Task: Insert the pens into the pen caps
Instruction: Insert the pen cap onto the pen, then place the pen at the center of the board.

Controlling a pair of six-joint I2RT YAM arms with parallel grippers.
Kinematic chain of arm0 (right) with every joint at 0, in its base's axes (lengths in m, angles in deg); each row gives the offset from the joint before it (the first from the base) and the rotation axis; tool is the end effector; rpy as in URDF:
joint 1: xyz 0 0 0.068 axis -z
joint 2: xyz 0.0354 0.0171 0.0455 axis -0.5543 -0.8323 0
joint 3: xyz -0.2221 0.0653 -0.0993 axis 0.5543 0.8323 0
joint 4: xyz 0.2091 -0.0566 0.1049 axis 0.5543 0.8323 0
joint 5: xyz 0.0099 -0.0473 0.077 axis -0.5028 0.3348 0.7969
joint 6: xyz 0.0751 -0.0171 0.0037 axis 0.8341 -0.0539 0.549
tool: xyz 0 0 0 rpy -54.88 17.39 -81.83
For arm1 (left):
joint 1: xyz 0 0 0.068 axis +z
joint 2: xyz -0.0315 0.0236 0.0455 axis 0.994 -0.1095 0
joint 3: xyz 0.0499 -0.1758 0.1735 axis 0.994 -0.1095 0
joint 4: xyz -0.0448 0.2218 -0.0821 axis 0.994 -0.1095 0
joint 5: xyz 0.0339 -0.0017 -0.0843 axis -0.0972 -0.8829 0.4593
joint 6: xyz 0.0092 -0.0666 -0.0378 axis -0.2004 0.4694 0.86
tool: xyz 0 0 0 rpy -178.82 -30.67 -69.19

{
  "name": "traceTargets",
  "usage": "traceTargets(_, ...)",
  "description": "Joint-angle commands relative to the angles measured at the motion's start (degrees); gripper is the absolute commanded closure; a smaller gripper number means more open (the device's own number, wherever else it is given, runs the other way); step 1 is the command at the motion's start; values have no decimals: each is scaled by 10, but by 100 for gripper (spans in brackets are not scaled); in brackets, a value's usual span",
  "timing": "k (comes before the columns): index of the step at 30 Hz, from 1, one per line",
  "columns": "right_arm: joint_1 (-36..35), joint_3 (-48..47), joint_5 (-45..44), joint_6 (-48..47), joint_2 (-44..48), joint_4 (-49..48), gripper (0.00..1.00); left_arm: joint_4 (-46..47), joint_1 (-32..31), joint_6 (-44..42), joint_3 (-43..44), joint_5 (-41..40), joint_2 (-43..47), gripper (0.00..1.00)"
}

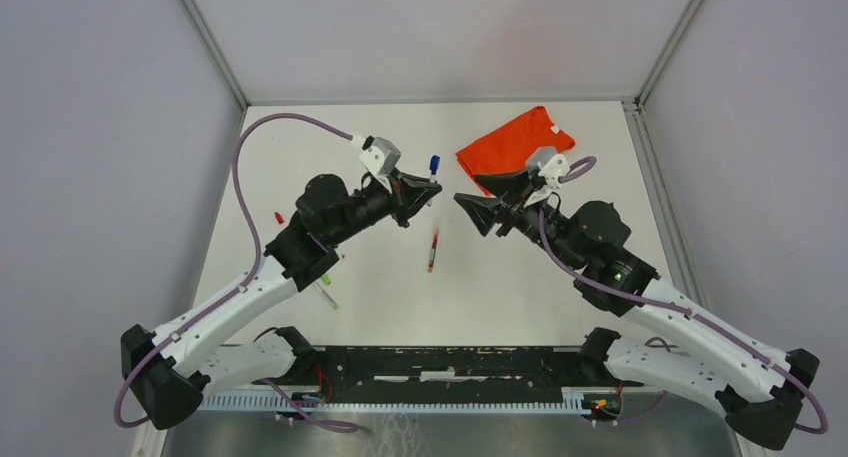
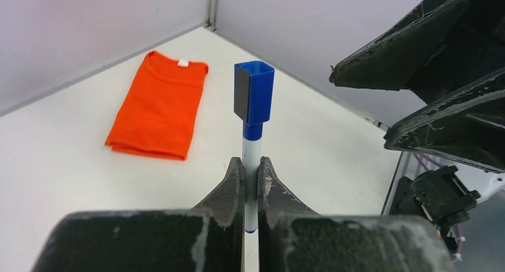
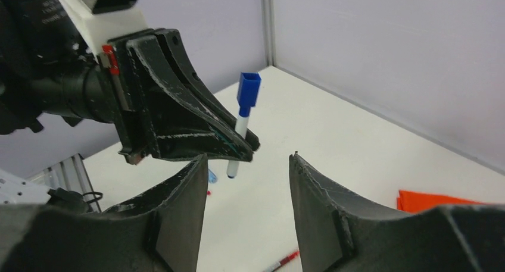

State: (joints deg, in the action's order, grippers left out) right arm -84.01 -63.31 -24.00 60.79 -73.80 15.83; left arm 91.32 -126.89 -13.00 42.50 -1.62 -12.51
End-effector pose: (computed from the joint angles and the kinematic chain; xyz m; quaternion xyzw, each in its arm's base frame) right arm 0.1405 0.1707 0.3901 -0.2276 0.5951 0.3866 0.6668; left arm 0.1779 -0.1870 0.3657 0.2674 0.6283 -0.3984 0.6124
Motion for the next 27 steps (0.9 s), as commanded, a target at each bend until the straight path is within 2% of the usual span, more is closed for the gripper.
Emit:
traceTargets(1, -3, 49, -105, -5, 8, 35, 42, -37, 1, 11, -21, -60, 8, 98)
traceTargets(5, -3, 104, -142, 10, -4, 71, 40, -78, 1, 55, -49, -109, 6, 98)
traceTargets(10, -3, 149, -184, 56, -42, 93, 37, -196, 1, 119, -54, -192, -51, 97)
traceTargets(16, -2, 154, -174, 78, -85, 115, 36, -227, 2, 180, -63, -191, -139, 94)
traceTargets(22, -1, 157, -185, 90, -98, 131, 35, -255, 2, 194, -29, -193, -240, 94)
traceTargets(27, 1, 158, -192, 93, -100, 140, 34, -240, 2, 206, -18, -193, -291, 94)
